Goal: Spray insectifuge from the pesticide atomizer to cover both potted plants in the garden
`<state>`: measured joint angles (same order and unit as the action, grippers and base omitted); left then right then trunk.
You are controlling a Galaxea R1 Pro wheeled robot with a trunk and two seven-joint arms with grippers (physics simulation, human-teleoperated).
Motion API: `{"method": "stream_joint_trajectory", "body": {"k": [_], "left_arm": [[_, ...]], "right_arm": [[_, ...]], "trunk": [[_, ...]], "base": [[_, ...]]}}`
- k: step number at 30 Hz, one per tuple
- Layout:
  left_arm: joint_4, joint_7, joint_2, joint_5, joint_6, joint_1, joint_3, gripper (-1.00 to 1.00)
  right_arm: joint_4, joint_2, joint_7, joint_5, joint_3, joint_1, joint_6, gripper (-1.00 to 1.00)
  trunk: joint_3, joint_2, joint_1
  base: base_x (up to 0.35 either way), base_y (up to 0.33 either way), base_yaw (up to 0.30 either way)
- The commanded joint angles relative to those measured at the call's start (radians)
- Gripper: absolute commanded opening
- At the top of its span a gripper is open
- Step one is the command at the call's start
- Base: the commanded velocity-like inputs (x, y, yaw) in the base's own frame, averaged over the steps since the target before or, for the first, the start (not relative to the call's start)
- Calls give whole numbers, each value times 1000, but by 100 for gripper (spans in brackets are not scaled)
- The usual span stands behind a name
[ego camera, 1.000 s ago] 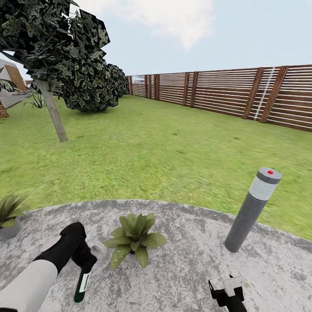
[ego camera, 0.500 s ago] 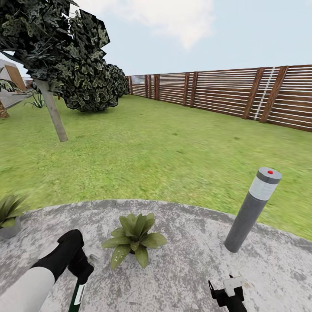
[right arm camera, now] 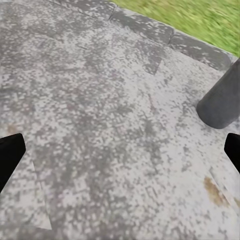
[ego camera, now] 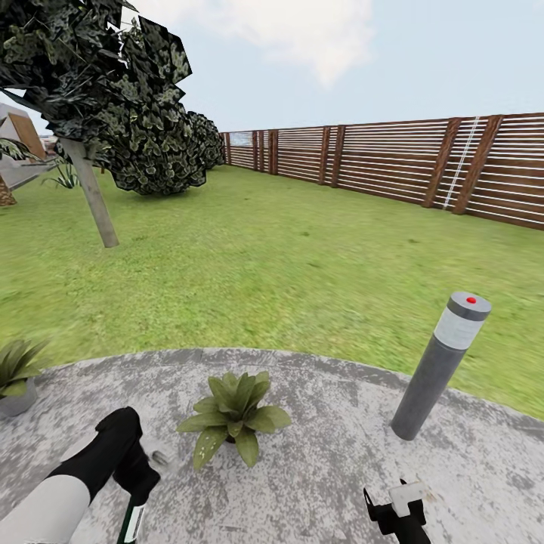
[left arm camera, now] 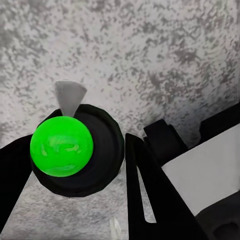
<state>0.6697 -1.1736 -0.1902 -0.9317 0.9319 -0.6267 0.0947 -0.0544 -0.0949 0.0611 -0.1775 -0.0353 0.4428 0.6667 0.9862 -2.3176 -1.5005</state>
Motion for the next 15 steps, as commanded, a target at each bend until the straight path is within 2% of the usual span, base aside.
{"method": "stream_joint_trajectory", "body": {"k": [1, 5, 10, 15], "left_arm": [[2, -10, -2, -8, 6, -1, -12, -100], [-2, -9, -3, -9, 1, 0, -33, -100], [-31, 6, 8, -8, -66, 18, -33, -100], [-36, 12, 12, -7, -75, 28, -39, -100]], "right_arm": [[1, 0, 6, -6, -3, 1, 2, 100], [1, 0, 6, -7, -3, 1, 2, 100], [1, 0, 6, -7, -3, 1, 2, 100], [1, 0, 6, -7, -3, 1, 2, 100]], "trunk": [[1, 0, 0], [1, 0, 0], [1, 0, 0], [1, 0, 0]], "base": [[0, 0, 0], [0, 0, -51], [0, 0, -118], [0, 0, -16]]}}
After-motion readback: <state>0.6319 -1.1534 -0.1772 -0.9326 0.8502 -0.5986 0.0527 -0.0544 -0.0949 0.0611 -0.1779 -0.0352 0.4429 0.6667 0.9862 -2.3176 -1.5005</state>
